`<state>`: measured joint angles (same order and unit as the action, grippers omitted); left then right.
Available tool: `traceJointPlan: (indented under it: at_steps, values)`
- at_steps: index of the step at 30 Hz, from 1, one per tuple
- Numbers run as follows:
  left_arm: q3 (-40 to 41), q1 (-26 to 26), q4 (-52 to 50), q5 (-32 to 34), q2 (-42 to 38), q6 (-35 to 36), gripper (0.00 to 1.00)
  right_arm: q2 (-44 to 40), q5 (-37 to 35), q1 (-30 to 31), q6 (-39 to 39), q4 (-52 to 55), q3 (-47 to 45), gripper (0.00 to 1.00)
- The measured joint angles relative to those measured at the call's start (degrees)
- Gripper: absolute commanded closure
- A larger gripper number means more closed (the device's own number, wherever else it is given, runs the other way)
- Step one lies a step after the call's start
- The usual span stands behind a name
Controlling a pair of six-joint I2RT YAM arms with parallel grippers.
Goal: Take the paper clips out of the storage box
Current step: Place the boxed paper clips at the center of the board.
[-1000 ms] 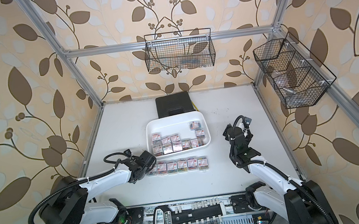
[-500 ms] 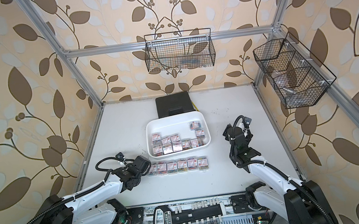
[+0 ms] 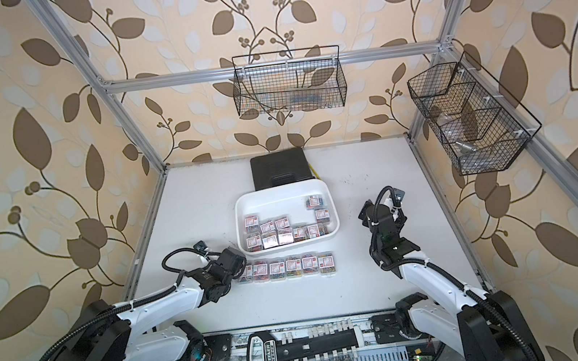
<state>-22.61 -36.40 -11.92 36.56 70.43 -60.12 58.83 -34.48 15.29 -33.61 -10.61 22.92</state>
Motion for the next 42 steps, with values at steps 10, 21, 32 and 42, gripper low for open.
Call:
traceJointPlan:
  at_steps: [10, 21, 32, 42]
  values:
    - [-3.02, 0.0, 1.07, -3.67, 4.55, 2.29, 0.12, 0.0, 0.0, 0.0, 0.0, 0.02, 0.0, 0.11]
    - [-3.02, 0.0, 0.7, -4.35, 0.07, 3.19, 0.12, 0.0, 0.0, 0.0, 0.0, 0.0, 0.0, 0.11]
    - [-3.02, 0.09, 1.27, -1.64, 1.14, 5.92, 0.15, 0.0, 0.0, 0.0, 0.0, 0.02, 0.0, 0.11]
    - [-4.0, 0.09, 1.73, -2.1, 5.16, 6.99, 0.16, 0.0, 0.0, 0.0, 0.0, 0.0, 0.0, 0.11]
